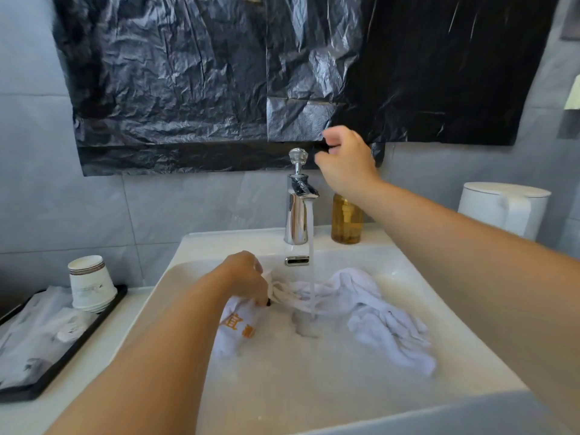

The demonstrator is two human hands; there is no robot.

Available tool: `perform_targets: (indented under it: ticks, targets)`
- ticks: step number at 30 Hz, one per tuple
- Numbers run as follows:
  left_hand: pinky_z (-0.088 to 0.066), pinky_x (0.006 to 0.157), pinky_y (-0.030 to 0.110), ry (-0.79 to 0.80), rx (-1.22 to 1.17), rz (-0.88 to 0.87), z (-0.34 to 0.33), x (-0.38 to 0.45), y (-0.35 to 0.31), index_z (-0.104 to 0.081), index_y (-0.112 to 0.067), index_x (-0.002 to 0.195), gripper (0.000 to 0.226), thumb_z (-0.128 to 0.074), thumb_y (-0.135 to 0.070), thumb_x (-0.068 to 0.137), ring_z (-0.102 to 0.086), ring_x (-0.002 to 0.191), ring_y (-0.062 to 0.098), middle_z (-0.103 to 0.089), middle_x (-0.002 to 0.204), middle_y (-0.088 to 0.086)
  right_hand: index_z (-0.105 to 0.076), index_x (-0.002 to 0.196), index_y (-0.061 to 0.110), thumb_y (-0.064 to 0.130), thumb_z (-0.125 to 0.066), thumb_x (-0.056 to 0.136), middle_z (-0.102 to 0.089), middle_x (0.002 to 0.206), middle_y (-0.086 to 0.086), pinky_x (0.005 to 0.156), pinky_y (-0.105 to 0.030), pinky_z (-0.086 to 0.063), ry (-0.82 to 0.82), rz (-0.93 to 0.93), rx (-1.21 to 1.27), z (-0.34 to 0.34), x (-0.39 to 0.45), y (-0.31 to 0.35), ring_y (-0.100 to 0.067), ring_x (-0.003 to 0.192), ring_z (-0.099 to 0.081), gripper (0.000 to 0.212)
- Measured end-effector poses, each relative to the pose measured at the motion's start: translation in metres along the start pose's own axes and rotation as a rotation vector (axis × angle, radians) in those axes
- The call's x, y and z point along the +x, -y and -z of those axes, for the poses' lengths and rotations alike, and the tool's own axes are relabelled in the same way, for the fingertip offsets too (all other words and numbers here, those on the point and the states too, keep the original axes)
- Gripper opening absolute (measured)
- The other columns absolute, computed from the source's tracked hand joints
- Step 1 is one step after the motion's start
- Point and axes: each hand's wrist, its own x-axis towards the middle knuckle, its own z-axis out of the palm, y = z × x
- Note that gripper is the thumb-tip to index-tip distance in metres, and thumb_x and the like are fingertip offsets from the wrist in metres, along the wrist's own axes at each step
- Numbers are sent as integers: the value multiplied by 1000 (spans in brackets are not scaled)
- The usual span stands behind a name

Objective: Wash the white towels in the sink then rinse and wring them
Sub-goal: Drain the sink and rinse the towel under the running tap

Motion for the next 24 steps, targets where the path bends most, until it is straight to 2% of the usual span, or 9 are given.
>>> perform_targets:
  ticks: [3, 6, 9, 12, 14, 17, 19, 21, 24]
  targets:
    - [-55, 86, 32, 49, -182, -70, -5, 4, 1, -68, -23, 109, 43, -80, -10, 70, -62, 103, 23, -65, 112, 3, -48, 140, 12, 18, -56, 94, -46, 144, -6, 104, -32, -36, 196, 171, -155, 1, 16, 18, -22, 130, -45, 47]
    - [-56, 91, 35, 32, -387, -106, -6, 6, 4, -71, -25, 89, 29, -71, -2, 72, -64, 102, 24, -70, 104, 5, -59, 126, -3, 20, -57, 94, -54, 137, -20, 104, -41, -42, 324, 200, -220, -9, 15, 20, -33, 123, -52, 40]
    - [-55, 86, 38, 75, -586, -100, -6, 2, 5, -74, -20, 85, 33, -63, -3, 58, -65, 97, 28, -72, 99, 10, -72, 107, 1, 18, -59, 91, -66, 122, -14, 100, -41, -47, 220, 207, -119, -24, -4, 6, -27, 115, -59, 27]
    - [-52, 80, 36, 216, -710, -126, -10, -2, 0, -73, -14, 89, 41, -59, -1, 53, -64, 93, 28, -70, 94, 12, -73, 113, 9, 15, -60, 90, -65, 129, -4, 106, -20, -34, 194, 210, -57, -29, -17, -4, -16, 122, -56, 27]
    - [-53, 80, 32, 360, -735, -122, -14, -8, -7, -71, -13, 94, 42, -62, 2, 56, -65, 96, 28, -70, 95, 11, -72, 116, 10, 14, -59, 89, -64, 130, -2, 99, -13, -29, 224, 194, -44, -24, -17, -6, -13, 124, -54, 30]
    - [-52, 91, 35, 620, -620, -104, -22, -12, -15, -72, -12, 94, 35, -69, 5, 62, -67, 105, 30, -71, 104, 14, -74, 98, 9, 4, -59, 82, -70, 103, -4, 85, -24, -46, 60, 352, -1, -14, -34, -10, -18, 98, -62, 23]
    - [-53, 92, 36, 634, -387, -45, -29, -16, -24, -71, -12, 90, 28, -78, -8, 62, -68, 102, 28, -72, 104, 10, -70, 82, 9, -1, -54, 76, -64, 85, -3, 71, -31, -48, -18, 433, 66, -15, -65, -24, -18, 81, -60, 20]
    - [-54, 86, 33, 469, -114, 29, -33, -20, -34, -65, -14, 92, 35, -81, -26, 63, -67, 93, 26, -68, 103, 7, -68, 78, 12, -2, -50, 78, -60, 80, 4, 69, -35, -51, 195, 335, 33, -20, -97, -46, -14, 76, -58, 23]
    - [-48, 76, 29, 322, 98, 7, -36, -36, -53, -55, -14, 95, 21, -65, -30, 85, -61, 93, 26, -58, 93, 6, -70, 95, 22, 5, -58, 83, -60, 94, 7, 86, -35, -53, 737, 22, -155, -26, -119, -82, -14, 93, -60, 24]
